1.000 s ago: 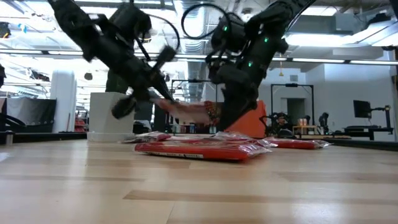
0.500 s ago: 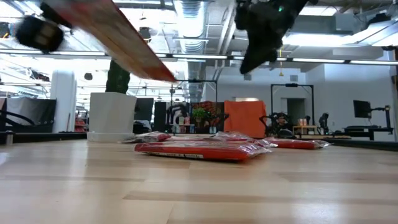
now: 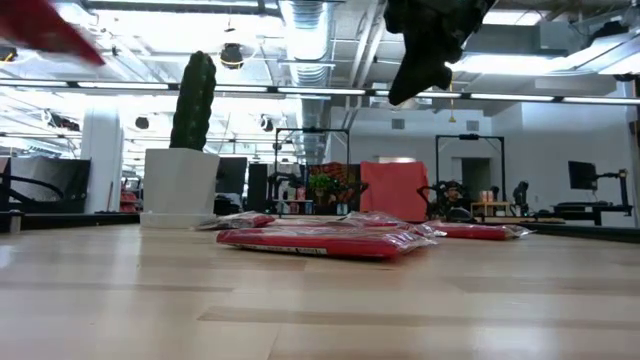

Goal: Sort popcorn bags into baskets
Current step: Put the red popcorn bag into the transparent bin, then adjust the red popcorn bags

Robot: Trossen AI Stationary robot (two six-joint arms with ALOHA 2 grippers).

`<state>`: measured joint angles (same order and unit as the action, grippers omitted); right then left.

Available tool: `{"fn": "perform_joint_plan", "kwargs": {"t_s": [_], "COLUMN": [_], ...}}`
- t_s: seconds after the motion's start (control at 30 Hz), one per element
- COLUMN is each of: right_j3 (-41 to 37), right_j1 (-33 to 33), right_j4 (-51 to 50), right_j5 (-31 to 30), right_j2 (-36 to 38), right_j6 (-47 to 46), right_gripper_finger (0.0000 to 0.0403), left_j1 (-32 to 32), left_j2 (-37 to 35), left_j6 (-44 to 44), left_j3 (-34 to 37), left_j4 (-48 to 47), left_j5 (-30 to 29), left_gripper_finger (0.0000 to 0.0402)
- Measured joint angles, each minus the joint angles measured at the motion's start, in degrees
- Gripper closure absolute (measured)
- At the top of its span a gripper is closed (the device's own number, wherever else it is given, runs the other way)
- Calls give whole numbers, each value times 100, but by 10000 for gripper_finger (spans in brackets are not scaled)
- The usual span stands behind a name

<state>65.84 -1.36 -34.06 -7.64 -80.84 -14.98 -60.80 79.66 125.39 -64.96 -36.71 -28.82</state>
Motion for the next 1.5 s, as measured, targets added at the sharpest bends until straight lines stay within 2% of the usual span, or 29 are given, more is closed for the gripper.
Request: {"fn": "perform_joint_plan", "kwargs": {"t_s": [0.17,0.33,0.63,0.77,0.93,1.13,1.2,1.33,1.5], "right_j3": [0,0,0,0,0,0,0,0,-79], "right_j1": [26,46,63,63,63,61,61,-6,-285], "right_j4": [5,14,8,8,8,10,14,47,757], "right_j5": [0,0,20,17,15,13,13,13,14], "right_j2": [0,0,0,0,0,-2,-2,-2,-127], "right_j6": [0,-15,-13,-11,-1,2,2,-3,-146], "right_gripper_finger": [310,310,310,310,310,310,310,310,310], "left_j1": [-279,-289,-290,-269,-141,3,75,412,1380], "left_j2": [855,1470,1645,1645,1645,1645,1621,1269,623], "left_j6": [607,725,726,422,-59,45,318,452,-37], "left_j3": [-461,-559,-519,-512,-512,-512,-511,-511,-512], "left_j4": [-53,64,-623,-729,-772,-792,-880,-1229,-2292], "left_j5": [38,575,846,632,914,986,715,-358,-1351], "left_gripper_finger": [397,397,392,358,291,222,212,209,211]}}
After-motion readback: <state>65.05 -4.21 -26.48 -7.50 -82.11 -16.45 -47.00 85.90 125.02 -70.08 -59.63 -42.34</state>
